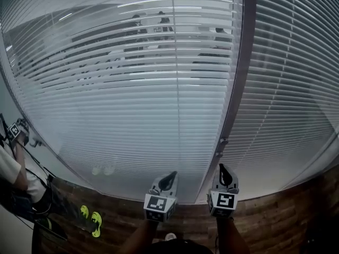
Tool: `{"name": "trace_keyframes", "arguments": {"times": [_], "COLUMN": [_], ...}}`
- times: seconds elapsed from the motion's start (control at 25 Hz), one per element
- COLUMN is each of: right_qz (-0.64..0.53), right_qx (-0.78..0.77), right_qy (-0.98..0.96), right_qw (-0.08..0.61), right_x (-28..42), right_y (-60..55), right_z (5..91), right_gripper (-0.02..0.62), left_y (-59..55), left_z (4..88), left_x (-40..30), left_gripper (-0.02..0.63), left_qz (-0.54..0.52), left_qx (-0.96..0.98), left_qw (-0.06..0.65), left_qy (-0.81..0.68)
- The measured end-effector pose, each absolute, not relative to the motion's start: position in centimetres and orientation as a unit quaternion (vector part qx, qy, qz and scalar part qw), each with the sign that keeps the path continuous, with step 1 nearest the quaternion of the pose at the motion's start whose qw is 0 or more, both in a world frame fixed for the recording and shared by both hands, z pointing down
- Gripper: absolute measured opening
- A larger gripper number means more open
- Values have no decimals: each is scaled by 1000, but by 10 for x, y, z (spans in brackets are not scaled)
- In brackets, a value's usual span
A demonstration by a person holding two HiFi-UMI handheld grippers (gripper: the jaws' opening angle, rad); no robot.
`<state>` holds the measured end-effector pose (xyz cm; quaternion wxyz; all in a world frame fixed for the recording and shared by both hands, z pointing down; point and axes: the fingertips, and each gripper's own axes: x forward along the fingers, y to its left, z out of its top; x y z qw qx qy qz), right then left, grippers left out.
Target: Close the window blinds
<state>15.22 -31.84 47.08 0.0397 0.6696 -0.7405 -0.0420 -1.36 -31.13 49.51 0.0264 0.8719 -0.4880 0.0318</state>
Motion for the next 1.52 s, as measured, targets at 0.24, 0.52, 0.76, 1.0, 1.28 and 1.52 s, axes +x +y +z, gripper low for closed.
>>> {"name": "trace_keyframes", "arguments": {"times": [0.24, 0.52, 0.76, 1.0, 1.28, 1.52], "right_qz": [-79, -81, -82, -79, -78, -78], "right_qx": [674, 678, 682, 685, 697, 698], "right_qy": [-733, -729, -726, -723, -711, -711], "right_qw": [44, 42, 46, 46, 50, 46], "right_x": [156, 161, 165, 167, 170, 170], "right_y": [-336, -350, -362, -372, -378, -377], "right_z": [445, 428, 417, 412, 413, 413], "right_gripper": [0, 63, 111, 125, 124, 124], "left_y": [-314, -318, -321, -323, -322, -322], "left_z": [488, 487, 485, 480, 485, 487], "left_x": [-11, -16, -26, -28, -28, -30], "left_gripper": [0, 0, 0, 0, 0, 0], "left_qz": [25, 23, 26, 13, 18, 20], "left_qx": [879, 879, 874, 872, 878, 879], "left_qw": [30, 37, 38, 32, 31, 31], "left_qy": [-475, -474, -485, -488, -478, -476]}}
